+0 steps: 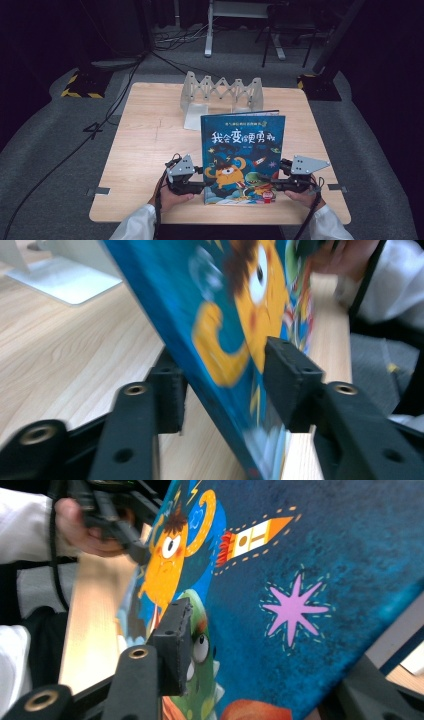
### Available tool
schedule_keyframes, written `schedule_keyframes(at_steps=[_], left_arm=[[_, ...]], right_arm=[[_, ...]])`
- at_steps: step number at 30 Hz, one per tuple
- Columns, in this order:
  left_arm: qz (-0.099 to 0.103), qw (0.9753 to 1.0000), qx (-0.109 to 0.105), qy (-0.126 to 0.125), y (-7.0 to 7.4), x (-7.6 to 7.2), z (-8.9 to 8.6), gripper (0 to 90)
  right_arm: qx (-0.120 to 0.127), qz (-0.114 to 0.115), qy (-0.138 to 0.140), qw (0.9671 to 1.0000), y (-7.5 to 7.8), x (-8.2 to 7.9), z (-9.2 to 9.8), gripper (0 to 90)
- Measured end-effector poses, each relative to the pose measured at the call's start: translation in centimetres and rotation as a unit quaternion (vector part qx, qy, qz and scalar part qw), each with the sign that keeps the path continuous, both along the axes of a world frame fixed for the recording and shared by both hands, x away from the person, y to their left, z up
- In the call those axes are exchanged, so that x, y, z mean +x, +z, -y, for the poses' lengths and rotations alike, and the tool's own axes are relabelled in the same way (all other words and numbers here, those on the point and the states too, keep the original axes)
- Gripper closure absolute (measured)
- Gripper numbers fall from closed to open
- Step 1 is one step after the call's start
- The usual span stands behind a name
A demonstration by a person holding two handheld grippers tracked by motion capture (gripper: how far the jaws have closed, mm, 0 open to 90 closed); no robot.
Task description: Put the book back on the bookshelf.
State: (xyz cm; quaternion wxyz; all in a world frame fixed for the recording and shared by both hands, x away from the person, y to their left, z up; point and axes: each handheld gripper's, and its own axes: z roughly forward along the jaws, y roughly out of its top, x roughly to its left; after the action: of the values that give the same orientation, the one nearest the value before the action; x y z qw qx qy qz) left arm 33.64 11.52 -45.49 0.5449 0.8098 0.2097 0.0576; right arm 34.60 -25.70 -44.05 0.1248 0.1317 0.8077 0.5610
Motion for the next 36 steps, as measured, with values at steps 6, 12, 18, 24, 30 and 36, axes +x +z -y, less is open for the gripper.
schedule_keyframes(at_steps=[6,12,18,24,30,36], left_arm=[[0.03,0.9995,-0.01,0.001,1.6,-0.3,0.9,54.6],[0.068,0.9973,-0.029,0.003,3.6,-0.9,0.8,59.7],[0.087,0.996,-0.019,-0.006,4.1,-1.7,0.6,64.6],[0.1,0.9946,-0.021,-0.022,4.2,-2.6,0.8,68.5],[0.119,0.9923,-0.017,-0.029,4.5,-3.1,1.2,75.4],[0.122,0.9918,-0.015,-0.034,4.5,-2.4,1.5,75.4]], right_arm=[[-0.003,0.006,0.004,1.0,0.1,-0.3,-0.2,54.5],[-0.006,0.012,0.002,0.9999,0.2,-0.6,-0.2,53.9],[-0.007,0.02,-0.026,0.9994,0.2,-0.5,0.3,53.3],[-0.019,0.022,-0.029,0.9991,-0.1,-1.1,0.8,52.8],[-0.013,0.019,-0.073,0.9971,-0.3,-1.5,3.3,49.3],[0.041,-0.015,-0.122,0.9916,-0.1,0.3,4.8,39.6]])
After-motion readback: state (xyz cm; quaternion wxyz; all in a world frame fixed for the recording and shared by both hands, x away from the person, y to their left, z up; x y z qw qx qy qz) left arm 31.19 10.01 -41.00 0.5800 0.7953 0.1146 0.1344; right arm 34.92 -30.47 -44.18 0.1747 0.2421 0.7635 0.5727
